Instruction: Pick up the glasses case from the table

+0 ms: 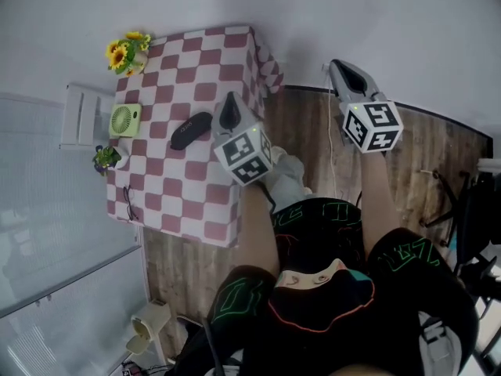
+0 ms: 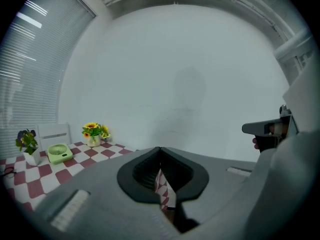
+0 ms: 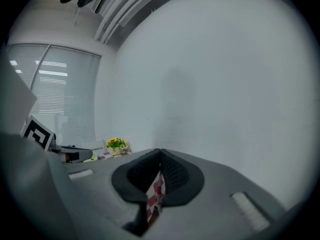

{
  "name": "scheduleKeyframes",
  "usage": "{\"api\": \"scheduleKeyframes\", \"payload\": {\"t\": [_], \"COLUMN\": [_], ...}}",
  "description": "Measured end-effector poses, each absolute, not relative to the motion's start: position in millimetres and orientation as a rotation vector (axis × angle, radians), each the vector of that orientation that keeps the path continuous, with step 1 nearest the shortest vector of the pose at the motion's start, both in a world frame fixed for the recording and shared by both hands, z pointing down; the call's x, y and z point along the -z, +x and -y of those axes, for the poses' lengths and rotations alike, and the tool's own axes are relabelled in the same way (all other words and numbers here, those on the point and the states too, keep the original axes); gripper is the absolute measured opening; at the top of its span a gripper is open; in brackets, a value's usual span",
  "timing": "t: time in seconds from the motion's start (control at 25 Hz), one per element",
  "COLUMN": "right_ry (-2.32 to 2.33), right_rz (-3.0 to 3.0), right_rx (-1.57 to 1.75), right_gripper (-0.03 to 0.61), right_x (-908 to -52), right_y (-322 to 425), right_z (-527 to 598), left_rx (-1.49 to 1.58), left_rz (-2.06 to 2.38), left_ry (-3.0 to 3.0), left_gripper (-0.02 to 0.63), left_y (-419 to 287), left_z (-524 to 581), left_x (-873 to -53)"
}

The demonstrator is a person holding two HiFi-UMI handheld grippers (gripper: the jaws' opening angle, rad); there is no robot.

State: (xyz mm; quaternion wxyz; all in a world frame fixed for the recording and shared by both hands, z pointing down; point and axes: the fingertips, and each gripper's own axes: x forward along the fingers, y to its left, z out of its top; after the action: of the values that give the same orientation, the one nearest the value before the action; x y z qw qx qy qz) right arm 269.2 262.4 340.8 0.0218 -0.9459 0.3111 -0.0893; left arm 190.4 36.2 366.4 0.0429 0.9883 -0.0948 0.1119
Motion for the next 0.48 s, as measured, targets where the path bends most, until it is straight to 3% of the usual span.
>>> {"api": "scheduleKeyframes", "payload": {"t": [0.48], "right_ry": [-2.862], "right_rz": [-1.281], "right_rx": [0.413], "right_gripper": [0.003], "right_x": [-365.6], "right_y": [369.0], "right_z": [-140.4], "left_rx": [-0.405], "left_rz": [0.564], "left_ry": [2.903], "left_gripper": [0.008], "left_y": [255.5], "left_z": [65.8], "left_x": [-396.4]}}
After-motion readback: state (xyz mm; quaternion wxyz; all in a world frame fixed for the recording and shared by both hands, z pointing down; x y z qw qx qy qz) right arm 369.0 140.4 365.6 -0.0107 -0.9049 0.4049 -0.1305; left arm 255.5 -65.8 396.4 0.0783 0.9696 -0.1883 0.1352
